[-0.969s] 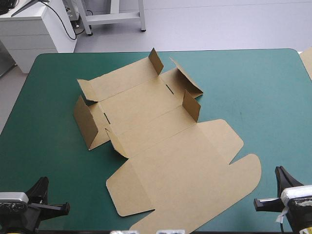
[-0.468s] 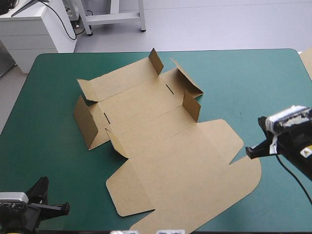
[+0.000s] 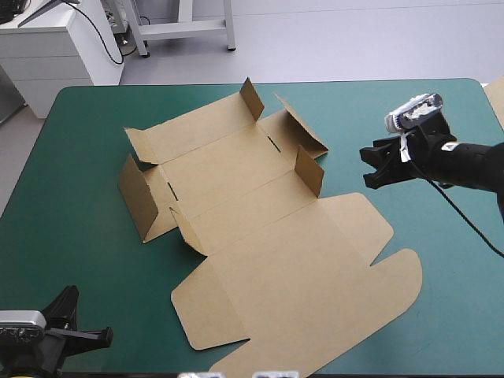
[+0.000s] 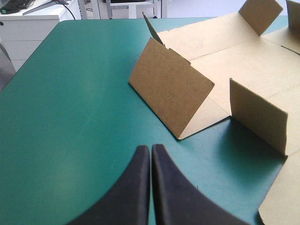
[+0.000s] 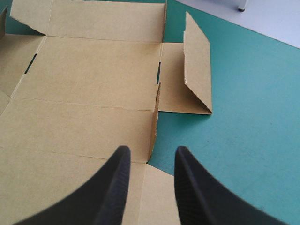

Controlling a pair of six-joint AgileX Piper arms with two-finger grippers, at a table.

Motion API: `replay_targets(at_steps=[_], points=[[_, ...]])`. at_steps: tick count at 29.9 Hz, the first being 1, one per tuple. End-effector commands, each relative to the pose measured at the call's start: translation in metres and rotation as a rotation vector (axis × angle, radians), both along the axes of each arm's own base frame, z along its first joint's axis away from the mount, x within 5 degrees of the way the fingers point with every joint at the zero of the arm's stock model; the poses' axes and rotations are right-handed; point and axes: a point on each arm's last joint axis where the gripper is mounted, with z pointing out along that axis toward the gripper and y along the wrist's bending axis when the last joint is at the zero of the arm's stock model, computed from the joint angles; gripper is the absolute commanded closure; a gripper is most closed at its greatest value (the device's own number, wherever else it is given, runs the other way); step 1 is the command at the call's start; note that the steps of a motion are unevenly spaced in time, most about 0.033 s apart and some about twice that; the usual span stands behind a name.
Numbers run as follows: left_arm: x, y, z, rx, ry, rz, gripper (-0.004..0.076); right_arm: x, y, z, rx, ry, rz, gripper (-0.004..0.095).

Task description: Fold the box

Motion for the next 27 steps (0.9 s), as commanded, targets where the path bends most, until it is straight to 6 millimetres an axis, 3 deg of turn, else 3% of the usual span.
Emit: replay_targets(at_steps=[1, 5, 13, 21, 27], points=[[-0.002, 0.0, 0.013, -0.01, -0.103, 0.003, 0.0731, 0.015, 0.02, 0.014, -0.002, -0.058, 0.081, 0.045], [-0.002, 0.0, 0.013, -0.01, -0.103, 0.003, 0.0731, 0.039, 0.051, 0.004, -0.099, -0.043, 0.134, 0.0432], [-0.002, 0.0, 0.013, -0.01, -0.103, 0.003, 0.0731, 0.088, 0.085, -0.026, -0.19, 0.102, 0.133, 0.0427], [-0.002, 0.0, 0.013, -0.01, -0.103, 0.003, 0.0731, 0.135, 0.097, -0.058, -0.259, 0.28, 0.143, 0.0414], [-0.002, 0.0, 0.013, -0.01, -0.103, 0.003, 0.0731, 0.147, 0.101, -0.085, -0.272, 0.417, 0.16, 0.0414]])
